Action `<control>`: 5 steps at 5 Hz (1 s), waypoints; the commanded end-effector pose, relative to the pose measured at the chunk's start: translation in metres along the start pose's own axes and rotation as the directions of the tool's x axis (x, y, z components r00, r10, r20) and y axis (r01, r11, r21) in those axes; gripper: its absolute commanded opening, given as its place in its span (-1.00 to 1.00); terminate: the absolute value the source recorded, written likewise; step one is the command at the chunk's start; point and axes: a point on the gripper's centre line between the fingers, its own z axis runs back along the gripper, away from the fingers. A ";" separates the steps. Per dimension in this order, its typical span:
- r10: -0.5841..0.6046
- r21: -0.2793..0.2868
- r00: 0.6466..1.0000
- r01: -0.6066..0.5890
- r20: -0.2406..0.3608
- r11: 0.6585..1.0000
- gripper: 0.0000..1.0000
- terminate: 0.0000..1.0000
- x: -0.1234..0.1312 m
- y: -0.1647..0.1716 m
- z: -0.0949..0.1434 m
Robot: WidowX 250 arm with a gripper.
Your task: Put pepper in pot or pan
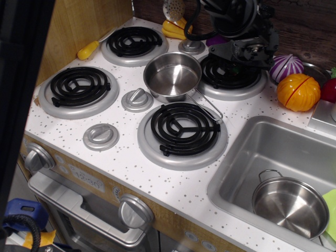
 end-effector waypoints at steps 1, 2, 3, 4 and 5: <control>-0.097 0.151 0.995 0.100 -0.022 0.983 -1.00 -1.00 0.032 0.045 0.045; -0.117 0.175 0.991 0.127 -0.066 0.976 -1.00 -1.00 0.040 0.057 0.067; -0.129 0.205 0.989 0.142 -0.075 0.968 -1.00 -1.00 0.031 0.062 0.074; -0.122 0.224 0.989 0.137 -0.078 0.965 -1.00 -1.00 0.018 0.073 0.078; -0.106 0.231 0.991 0.121 -0.079 0.965 -1.00 -1.00 0.006 0.080 0.076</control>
